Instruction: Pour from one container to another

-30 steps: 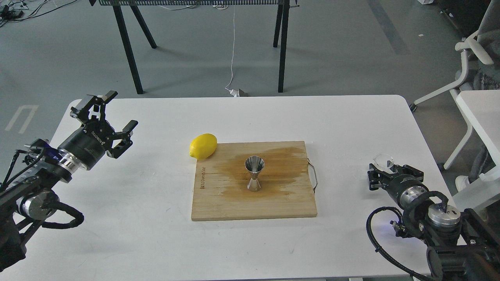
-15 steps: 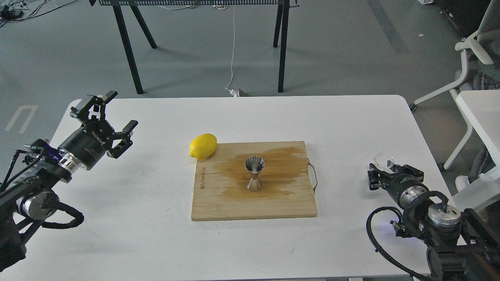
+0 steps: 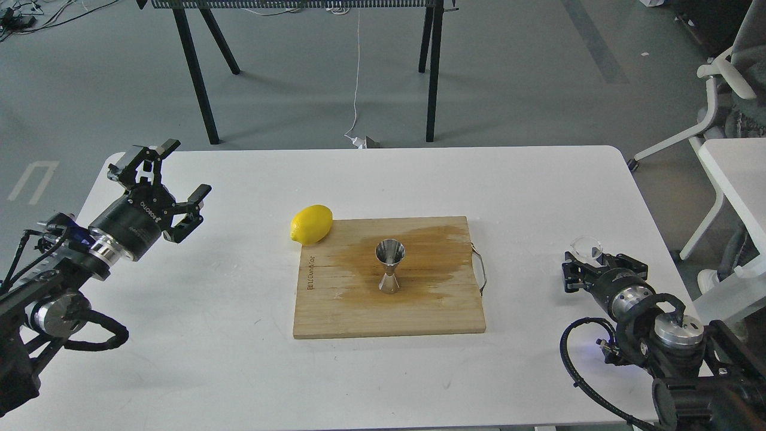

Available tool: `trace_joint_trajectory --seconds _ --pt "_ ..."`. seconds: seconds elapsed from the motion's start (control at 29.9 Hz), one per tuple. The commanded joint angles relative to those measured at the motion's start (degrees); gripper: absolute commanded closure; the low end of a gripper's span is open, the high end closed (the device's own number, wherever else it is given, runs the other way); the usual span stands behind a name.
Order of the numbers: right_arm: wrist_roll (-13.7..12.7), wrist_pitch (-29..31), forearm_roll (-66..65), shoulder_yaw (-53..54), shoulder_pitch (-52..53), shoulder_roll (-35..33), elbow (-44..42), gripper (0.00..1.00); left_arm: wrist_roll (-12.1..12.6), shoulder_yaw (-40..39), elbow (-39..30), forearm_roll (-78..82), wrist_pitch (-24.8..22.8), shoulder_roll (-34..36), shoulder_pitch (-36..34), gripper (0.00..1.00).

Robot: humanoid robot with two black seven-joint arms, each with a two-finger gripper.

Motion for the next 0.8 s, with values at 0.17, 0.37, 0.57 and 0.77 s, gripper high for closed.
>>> trace_joint_trajectory --seconds 0.17,0.37,0.57,0.77 --pt "0.0 0.0 -0.1 0.0 0.0 0.0 0.0 0.02 0.0 0.0 0.0 0.0 0.0 0.0 0.0 0.01" --pt "0.0 0.0 0.0 0.0 0.0 0.0 0.0 0.02 0.0 0.0 0.0 0.0 0.0 0.0 0.0 0.01" --pt "0.1 0.1 -0.1 0.0 0.0 0.0 0.0 0.02 0.0 0.0 0.0 0.0 0.0 0.0 0.0 0.01" --pt "0.1 0.1 -0.1 0.0 0.0 0.0 0.0 0.02 0.0 0.0 0.0 0.0 0.0 0.0 0.0 0.01"
